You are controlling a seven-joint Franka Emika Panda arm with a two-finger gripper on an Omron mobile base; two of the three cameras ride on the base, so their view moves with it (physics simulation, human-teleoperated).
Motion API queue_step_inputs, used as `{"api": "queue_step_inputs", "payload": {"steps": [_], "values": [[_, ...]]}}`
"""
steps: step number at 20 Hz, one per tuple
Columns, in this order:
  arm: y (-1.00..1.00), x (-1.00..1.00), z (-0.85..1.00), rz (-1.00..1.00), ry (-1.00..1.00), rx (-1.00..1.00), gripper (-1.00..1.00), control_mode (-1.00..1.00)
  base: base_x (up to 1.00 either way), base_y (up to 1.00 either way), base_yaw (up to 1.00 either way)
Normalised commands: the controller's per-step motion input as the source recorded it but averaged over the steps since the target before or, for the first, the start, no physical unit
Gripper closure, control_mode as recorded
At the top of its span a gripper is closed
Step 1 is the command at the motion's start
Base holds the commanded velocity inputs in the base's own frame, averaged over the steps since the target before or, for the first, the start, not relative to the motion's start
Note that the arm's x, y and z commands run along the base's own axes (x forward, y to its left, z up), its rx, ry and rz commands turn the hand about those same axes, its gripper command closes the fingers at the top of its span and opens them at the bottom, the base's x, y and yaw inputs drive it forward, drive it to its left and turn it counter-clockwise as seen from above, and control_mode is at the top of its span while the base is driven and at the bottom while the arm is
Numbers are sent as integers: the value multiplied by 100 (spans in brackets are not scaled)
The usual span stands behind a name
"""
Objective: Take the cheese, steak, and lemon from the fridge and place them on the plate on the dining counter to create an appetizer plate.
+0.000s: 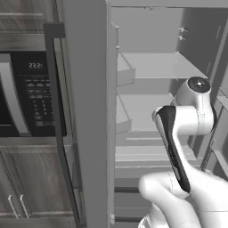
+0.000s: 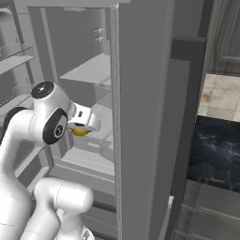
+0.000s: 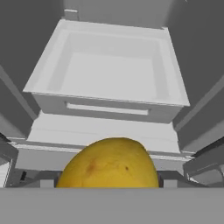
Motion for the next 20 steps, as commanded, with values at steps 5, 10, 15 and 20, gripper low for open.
{"api": "queue_step_inputs", "payload": {"steps": [5,10,15,20], "values": [[0,-86,22,0,-1,0,100,-100,0,0,0],[0,-96,2,0,0,0,100,-100,0,0,0],[0,0,0,0,0,0,100,100,-100,0,0],[0,0,0,0,0,0,100,100,-100,-2,0]]}}
